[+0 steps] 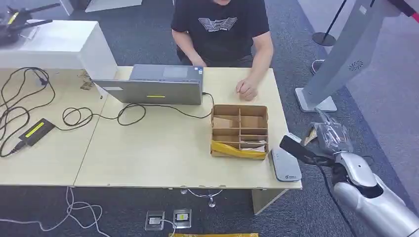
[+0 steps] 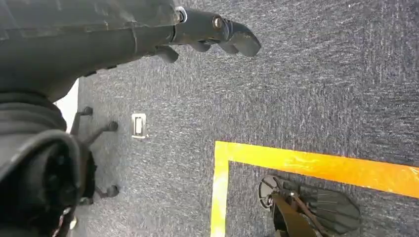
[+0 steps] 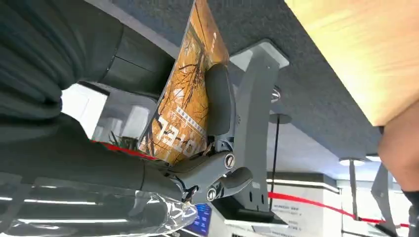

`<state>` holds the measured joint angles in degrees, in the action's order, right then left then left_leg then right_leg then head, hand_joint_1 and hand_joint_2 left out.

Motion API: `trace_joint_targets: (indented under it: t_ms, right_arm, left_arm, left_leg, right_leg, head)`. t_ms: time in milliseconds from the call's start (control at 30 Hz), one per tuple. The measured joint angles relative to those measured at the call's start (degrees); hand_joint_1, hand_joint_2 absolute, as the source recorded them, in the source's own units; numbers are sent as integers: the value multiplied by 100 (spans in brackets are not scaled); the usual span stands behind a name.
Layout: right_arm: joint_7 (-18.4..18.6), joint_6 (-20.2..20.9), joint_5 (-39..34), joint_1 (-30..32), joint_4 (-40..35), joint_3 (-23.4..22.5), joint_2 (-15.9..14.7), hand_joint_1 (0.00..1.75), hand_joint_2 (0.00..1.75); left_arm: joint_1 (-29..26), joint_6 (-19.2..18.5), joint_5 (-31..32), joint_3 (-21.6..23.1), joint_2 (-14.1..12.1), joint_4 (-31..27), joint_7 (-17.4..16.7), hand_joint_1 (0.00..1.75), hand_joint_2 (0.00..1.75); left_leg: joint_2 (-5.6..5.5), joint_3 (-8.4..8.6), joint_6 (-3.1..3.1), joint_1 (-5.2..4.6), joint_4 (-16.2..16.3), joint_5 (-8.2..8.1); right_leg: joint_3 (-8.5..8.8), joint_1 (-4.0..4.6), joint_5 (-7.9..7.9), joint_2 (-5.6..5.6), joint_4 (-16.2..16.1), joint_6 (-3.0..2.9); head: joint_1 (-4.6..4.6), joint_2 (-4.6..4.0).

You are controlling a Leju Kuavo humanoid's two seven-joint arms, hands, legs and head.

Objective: Pass the card to the sensor for recognition and then transmit it.

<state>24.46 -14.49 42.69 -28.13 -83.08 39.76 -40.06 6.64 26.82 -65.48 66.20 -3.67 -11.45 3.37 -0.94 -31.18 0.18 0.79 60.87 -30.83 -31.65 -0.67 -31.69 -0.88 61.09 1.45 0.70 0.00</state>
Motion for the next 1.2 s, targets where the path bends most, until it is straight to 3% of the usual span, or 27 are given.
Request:
trace_joint_targets:
  t_ms: [367,467,1200]
  right_arm:
    - [-52,-79,-28,125,17,-18,0,175,175]
    - [-146,-194,-85,471,114,-136,7,175,175]
    - [-361,-439,293,564,452,37,442,175,175]
  left_arm:
    - [1,0,-2,9,0,0,0,0,0]
    - [2,0,-15,20,-4,0,-42,0,0]
    - [8,-46,79,68,-4,0,-42,0,0]
  left_leg:
    - [0,0,0,0,0,0]
    - [1,-2,0,0,-1,0]
    - [1,-3,0,1,-1,0]
  right_leg:
    - [1,0,0,-1,0,0]
    - [0,-1,0,-1,0,0]
    - [-1,0,0,1,0,0]
  head:
    - [-2,0]
    - [-2,0]
    - [0,0]
